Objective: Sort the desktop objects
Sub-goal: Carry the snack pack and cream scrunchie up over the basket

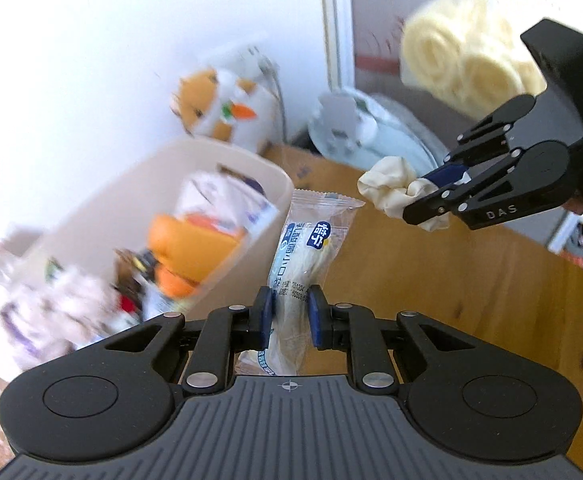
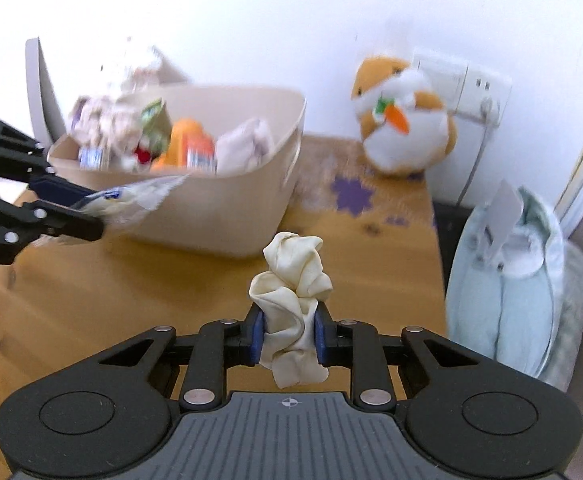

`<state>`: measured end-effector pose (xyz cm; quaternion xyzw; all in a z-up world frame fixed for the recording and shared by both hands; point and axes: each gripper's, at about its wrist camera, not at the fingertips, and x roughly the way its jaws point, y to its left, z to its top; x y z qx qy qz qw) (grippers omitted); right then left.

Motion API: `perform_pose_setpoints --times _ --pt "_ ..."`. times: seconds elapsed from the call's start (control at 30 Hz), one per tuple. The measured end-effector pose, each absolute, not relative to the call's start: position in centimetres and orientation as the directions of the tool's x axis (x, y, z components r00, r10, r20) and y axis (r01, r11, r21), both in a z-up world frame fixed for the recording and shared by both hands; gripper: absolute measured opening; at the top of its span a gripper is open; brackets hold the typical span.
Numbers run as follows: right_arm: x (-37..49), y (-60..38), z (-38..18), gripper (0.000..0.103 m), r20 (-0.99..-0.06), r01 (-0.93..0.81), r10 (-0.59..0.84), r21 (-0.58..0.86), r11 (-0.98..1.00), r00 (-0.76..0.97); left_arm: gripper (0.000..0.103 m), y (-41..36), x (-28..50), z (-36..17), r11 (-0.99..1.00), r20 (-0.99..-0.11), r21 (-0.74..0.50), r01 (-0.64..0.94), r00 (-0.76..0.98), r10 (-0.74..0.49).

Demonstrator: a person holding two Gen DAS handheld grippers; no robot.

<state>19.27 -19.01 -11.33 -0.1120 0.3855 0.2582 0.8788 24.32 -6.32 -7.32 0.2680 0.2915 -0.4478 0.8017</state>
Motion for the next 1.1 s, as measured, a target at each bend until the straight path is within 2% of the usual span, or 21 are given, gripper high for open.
perform_pose_setpoints --times 0.2,0.53,0.7,0.93,1.1 --pt "22.0 -16.5 -8.2 0.023 -0.683 -0.582 0.393 -0.059 0.811 0.616 0.019 -4.6 26.8 -3.6 0.519 -0.635 0.214 0.827 0.522 -0.570" --pt "26.3 -10.1 -5.2 0.023 -0.594 -0.644 0.445 -0.168 0.746 0.670 0.019 -3.4 33.2 -2.2 0.666 -0.580 0.282 0.690 0.676 -0.455" --pt "28.3 -6.8 -6.1 0.023 -0.607 -0.655 0.452 -0.155 0.740 0.654 0.019 -3.4 35.8 -3.0 0.741 -0.582 0.269 0.615 0.717 -0.383" --pt "30.3 -3.8 -8.7 0.023 -0.674 -0.603 0.415 -0.057 0.796 0.611 0.019 -4.2 38.0 -5.0 0.806 -0.649 0.284 0.519 0.723 -0.238" --pt "30.7 -2.7 -10.3 0.023 -0.714 -0.589 0.378 -0.059 0.806 0.589 0.019 -4.4 38.6 -5.5 0.827 -0.663 0.271 0.493 0.718 -0.210"
